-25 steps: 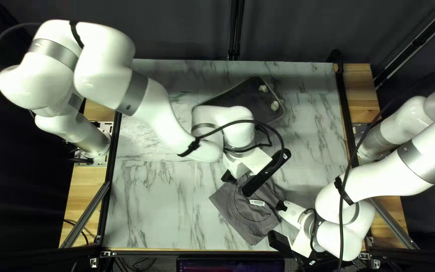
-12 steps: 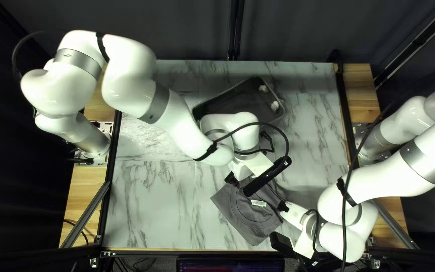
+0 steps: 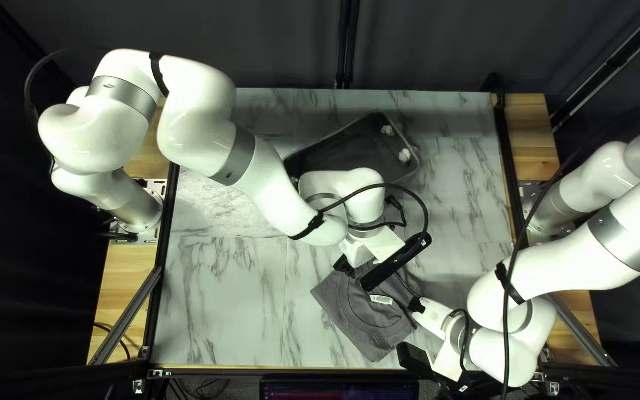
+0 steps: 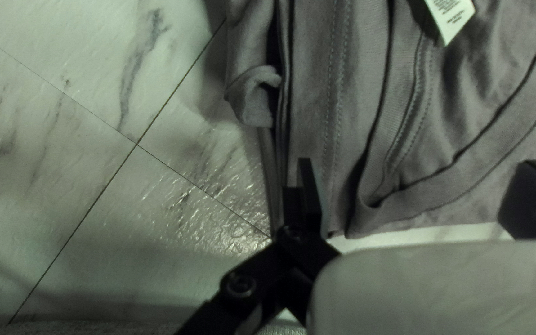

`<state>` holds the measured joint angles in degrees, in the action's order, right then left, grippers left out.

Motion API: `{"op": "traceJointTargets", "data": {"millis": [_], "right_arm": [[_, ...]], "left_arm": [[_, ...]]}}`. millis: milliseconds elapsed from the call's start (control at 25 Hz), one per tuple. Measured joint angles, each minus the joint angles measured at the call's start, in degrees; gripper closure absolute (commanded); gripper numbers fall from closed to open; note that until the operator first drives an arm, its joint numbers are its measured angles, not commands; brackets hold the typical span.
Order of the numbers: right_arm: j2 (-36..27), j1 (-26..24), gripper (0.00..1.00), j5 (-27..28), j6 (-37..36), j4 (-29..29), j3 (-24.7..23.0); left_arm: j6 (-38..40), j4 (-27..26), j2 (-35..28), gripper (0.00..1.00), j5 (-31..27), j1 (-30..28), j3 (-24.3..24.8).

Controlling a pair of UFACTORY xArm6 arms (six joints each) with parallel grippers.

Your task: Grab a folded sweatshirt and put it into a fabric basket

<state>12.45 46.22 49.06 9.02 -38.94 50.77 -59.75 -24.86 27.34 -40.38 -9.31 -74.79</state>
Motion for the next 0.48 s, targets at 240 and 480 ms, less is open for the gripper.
{"op": "traceJointTargets", "data": {"millis": [240, 480], "right_arm": [[0.2, -0.1, 1.0, -0.2, -0.2, 0.0, 0.1], [0.7, -0.3, 1.0, -0.4, -0.3, 0.0, 0.4]], "left_arm": [[4.4, 3.6, 1.0, 0.0, 0.5, 0.3, 0.1], [16.5, 11.7, 2.6, 0.0, -1.6, -0.8, -2.3]]}}
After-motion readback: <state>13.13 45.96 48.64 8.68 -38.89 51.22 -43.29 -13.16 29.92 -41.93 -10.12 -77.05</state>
